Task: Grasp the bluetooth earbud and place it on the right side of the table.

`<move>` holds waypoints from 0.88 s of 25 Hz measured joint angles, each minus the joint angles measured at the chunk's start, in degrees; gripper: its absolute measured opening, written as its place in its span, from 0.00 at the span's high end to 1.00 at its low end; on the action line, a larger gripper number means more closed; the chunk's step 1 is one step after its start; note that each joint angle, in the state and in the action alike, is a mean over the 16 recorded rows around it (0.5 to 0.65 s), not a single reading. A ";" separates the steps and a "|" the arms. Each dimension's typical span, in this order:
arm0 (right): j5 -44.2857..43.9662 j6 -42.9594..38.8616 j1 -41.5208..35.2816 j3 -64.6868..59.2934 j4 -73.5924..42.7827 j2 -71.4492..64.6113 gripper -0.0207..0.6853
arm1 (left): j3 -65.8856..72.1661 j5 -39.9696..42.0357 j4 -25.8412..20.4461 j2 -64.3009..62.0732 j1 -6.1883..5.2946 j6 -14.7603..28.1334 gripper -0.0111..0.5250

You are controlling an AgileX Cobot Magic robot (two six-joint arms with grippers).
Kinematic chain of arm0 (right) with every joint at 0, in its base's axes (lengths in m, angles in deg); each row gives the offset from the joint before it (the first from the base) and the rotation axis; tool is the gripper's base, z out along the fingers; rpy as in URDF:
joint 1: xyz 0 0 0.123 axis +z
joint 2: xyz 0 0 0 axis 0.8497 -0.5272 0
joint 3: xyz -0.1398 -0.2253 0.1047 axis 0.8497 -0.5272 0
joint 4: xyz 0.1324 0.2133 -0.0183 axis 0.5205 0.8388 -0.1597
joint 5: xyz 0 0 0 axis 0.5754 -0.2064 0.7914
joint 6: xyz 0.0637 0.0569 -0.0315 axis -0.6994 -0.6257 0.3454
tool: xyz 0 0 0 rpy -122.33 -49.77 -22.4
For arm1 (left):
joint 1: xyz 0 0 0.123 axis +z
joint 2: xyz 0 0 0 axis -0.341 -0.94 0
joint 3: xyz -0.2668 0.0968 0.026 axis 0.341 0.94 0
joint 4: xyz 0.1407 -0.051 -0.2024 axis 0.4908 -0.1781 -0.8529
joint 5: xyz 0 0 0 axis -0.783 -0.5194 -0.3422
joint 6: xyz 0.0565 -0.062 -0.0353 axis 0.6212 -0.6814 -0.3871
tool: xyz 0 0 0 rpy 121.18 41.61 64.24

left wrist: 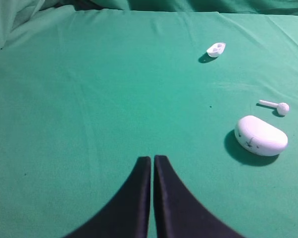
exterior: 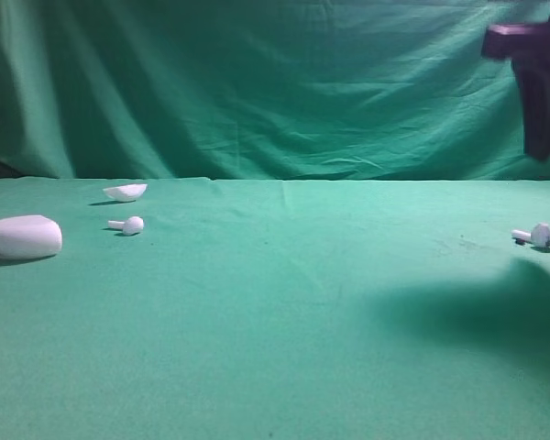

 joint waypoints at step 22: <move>-20.68 1.20 0.00 -4.19 4.65 52.36 0.96 | 0.00 0.00 0.00 0.00 0.00 0.00 0.98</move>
